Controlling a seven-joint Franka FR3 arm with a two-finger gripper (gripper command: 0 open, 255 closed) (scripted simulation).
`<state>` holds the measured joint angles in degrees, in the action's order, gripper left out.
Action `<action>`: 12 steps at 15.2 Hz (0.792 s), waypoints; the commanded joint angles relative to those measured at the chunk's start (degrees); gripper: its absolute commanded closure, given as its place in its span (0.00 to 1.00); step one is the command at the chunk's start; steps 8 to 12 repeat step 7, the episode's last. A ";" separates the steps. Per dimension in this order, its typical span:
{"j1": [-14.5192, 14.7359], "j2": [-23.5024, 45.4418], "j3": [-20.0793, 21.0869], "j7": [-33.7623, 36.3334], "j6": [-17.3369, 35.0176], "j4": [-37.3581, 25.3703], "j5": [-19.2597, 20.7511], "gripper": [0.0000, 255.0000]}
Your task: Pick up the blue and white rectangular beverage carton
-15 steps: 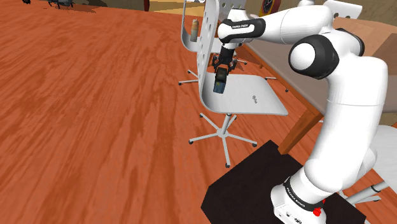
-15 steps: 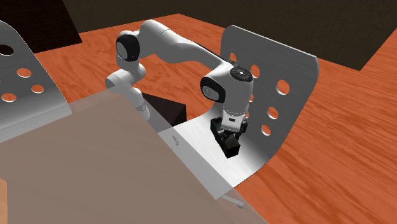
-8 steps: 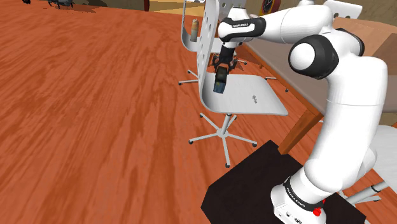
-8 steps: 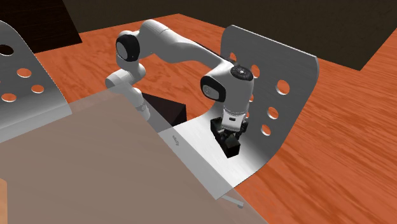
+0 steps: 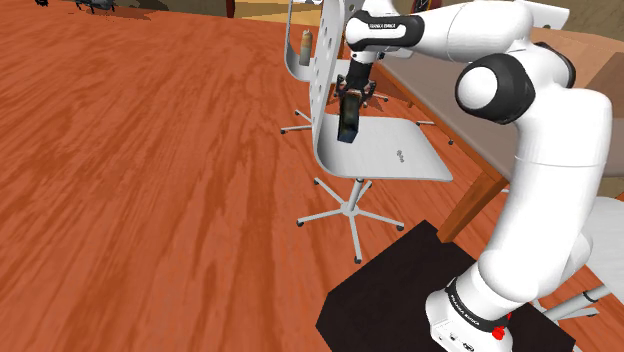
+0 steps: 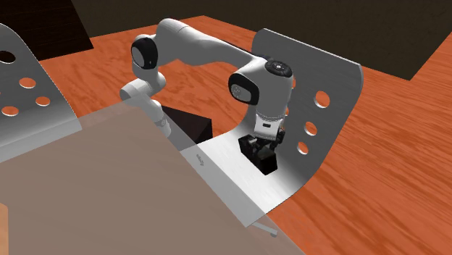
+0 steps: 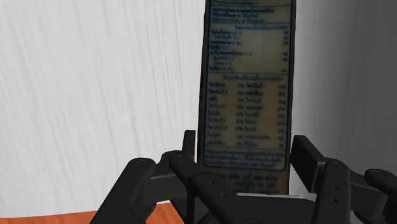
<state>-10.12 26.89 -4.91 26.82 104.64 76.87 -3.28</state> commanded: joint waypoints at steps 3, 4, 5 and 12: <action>-0.07 -0.20 -0.03 0.09 -2.92 -2.79 0.04 1.00; -0.09 -0.16 -0.04 0.11 -3.72 -3.62 0.04 1.00; -0.11 -0.10 -0.04 0.13 -4.52 -4.48 0.05 1.00; -0.12 -0.09 -0.04 0.13 -4.64 -4.61 0.05 1.00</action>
